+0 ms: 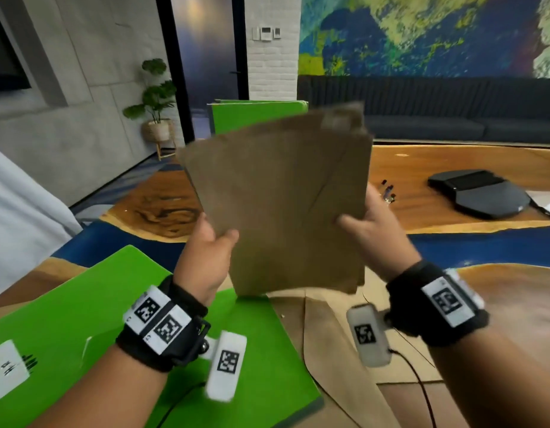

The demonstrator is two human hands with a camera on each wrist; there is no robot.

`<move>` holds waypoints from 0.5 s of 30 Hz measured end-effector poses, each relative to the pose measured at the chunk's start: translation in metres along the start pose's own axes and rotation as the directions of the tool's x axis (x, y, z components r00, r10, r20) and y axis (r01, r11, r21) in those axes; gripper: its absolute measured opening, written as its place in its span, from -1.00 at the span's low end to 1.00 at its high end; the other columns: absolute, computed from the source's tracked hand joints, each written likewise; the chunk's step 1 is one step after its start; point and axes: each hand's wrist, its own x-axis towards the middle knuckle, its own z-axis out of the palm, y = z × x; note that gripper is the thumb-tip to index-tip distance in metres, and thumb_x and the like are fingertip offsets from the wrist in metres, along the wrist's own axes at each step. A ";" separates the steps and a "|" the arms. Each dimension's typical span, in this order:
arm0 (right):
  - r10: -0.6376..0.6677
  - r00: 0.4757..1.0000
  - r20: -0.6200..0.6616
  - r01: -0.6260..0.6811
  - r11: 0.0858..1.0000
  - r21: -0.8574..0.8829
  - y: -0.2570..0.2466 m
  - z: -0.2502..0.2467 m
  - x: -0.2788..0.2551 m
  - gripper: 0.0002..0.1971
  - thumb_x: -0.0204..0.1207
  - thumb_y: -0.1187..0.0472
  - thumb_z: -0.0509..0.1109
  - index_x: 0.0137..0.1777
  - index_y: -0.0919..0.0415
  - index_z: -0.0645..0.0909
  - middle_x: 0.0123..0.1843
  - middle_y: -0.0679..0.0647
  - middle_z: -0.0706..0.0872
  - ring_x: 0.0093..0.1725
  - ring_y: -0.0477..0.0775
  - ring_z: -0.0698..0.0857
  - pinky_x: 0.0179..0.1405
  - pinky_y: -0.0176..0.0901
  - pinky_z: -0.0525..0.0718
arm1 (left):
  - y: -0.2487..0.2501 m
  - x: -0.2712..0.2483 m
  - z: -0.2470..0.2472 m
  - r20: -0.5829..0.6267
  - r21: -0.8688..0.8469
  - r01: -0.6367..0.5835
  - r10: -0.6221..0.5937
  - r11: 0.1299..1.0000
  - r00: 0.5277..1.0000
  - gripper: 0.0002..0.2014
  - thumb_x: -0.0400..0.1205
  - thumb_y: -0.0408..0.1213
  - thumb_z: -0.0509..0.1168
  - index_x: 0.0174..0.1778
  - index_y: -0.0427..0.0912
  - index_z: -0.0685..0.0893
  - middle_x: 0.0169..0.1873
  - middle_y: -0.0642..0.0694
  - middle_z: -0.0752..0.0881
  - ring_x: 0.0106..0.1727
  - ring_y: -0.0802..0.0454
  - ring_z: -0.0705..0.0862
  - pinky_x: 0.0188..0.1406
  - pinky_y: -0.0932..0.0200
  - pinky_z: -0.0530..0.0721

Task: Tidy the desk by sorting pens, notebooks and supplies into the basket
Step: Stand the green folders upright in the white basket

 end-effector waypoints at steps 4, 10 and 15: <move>0.185 0.980 0.073 -0.192 0.976 0.098 0.046 0.018 -0.004 -0.46 0.49 0.58 0.32 0.33 0.02 0.65 0.13 -0.06 0.83 0.22 0.12 0.77 0.21 0.13 0.77 | -0.045 -0.007 -0.010 0.021 -0.003 0.331 -0.331 0.944 0.943 -0.71 0.70 -0.54 0.19 0.23 -0.16 0.67 0.19 -0.18 0.80 0.15 -0.08 0.78 0.28 -0.06 0.66; 0.126 0.981 0.145 -0.109 0.986 -0.122 0.039 0.019 0.065 -0.53 0.60 0.33 0.39 0.45 -0.06 0.53 0.21 -0.20 0.75 0.22 -0.12 0.72 0.15 -0.15 0.71 | -0.017 0.048 -0.027 0.008 0.052 0.303 -0.303 0.952 0.953 -0.71 0.73 -0.52 0.17 0.06 -0.11 0.74 0.06 -0.16 0.84 0.04 -0.15 0.79 0.02 -0.04 0.72; 0.198 0.971 0.134 -0.098 0.840 -0.534 0.053 0.013 0.138 -0.42 0.52 0.13 0.54 0.50 0.04 0.42 0.36 -0.02 0.59 0.29 0.03 0.64 0.30 -0.01 0.68 | 0.018 0.147 -0.064 -0.189 0.326 0.068 -0.005 0.943 0.982 -0.86 0.54 -0.17 0.34 -0.04 0.05 0.75 -0.02 -0.06 0.84 0.07 -0.20 0.79 0.18 -0.36 0.71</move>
